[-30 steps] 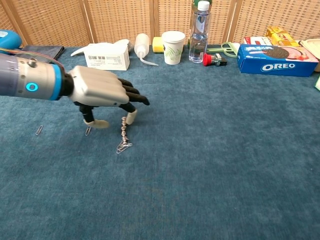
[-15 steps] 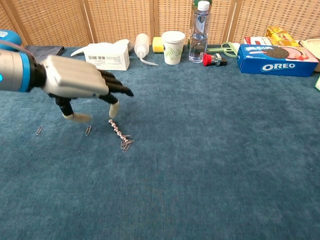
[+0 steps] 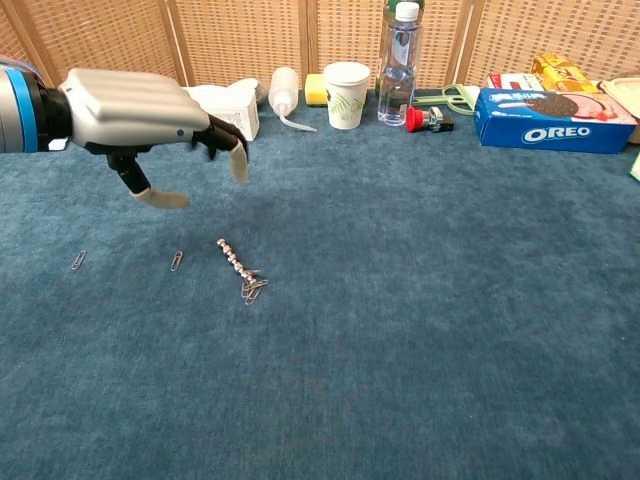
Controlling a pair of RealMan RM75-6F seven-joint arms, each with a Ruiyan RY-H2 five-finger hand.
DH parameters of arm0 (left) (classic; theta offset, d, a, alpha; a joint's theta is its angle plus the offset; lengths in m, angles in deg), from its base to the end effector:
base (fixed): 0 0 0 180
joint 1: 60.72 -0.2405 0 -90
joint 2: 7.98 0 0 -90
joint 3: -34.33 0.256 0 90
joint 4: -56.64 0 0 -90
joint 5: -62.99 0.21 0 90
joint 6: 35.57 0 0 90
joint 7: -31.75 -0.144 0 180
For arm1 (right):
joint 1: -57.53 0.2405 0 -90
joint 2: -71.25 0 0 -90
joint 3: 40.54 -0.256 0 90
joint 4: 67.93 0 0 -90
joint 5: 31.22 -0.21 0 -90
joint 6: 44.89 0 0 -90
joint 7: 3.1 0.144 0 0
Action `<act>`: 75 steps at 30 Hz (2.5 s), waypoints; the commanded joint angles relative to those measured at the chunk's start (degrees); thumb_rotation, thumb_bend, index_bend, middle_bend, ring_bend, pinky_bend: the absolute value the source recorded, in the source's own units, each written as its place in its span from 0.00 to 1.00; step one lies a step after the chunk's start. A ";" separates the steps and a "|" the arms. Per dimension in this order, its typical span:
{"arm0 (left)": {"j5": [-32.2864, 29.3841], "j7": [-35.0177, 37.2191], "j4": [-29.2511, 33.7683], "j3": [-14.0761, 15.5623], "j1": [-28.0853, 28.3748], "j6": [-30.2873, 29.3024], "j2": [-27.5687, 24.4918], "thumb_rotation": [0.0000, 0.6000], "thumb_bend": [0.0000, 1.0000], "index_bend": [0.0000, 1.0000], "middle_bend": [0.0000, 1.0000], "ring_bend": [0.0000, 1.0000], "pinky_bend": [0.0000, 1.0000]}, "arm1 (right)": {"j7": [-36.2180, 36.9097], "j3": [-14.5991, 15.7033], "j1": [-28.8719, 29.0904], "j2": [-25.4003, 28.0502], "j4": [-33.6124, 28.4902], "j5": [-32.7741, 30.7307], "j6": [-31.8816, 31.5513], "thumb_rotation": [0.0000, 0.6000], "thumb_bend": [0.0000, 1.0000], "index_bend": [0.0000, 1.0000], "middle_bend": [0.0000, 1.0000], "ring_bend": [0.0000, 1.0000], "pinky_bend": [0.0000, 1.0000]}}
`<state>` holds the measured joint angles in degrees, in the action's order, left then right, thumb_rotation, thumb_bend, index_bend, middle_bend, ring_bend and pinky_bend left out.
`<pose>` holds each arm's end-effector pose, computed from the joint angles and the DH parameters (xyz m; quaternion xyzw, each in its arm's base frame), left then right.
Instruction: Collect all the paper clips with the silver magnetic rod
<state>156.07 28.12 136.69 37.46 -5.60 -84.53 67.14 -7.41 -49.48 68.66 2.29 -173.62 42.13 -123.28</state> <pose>-0.1370 0.3572 0.0221 -0.8986 -0.1355 -0.2925 0.2976 -0.2544 -0.2243 0.1206 0.5269 -0.4898 0.4453 0.5331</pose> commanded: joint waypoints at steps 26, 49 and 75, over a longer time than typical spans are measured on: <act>4.36 7.93 -5.57 1.77 -0.79 -1.81 1.67 0.89 0.39 0.51 0.94 0.97 0.95 | -0.61 -0.10 0.08 -0.03 -0.95 0.12 -0.31 1.00 0.51 0.29 0.29 0.27 0.35; 5.91 5.94 -9.89 2.84 -1.44 -1.95 5.17 0.63 0.56 0.49 0.86 0.90 0.86 | -1.29 -0.20 0.05 0.12 -1.50 -0.51 -0.35 1.00 0.51 0.29 0.29 0.27 0.35; 3.46 2.82 -9.71 1.26 -2.78 -2.31 7.22 1.00 0.58 0.53 0.61 0.62 0.54 | -1.33 -0.24 -0.39 0.28 -1.89 -0.57 -1.07 1.00 0.51 0.28 0.29 0.27 0.35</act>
<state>159.60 31.14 126.98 38.74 -8.43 -87.01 74.29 -8.74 -49.71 68.26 2.57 -175.51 41.56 -124.36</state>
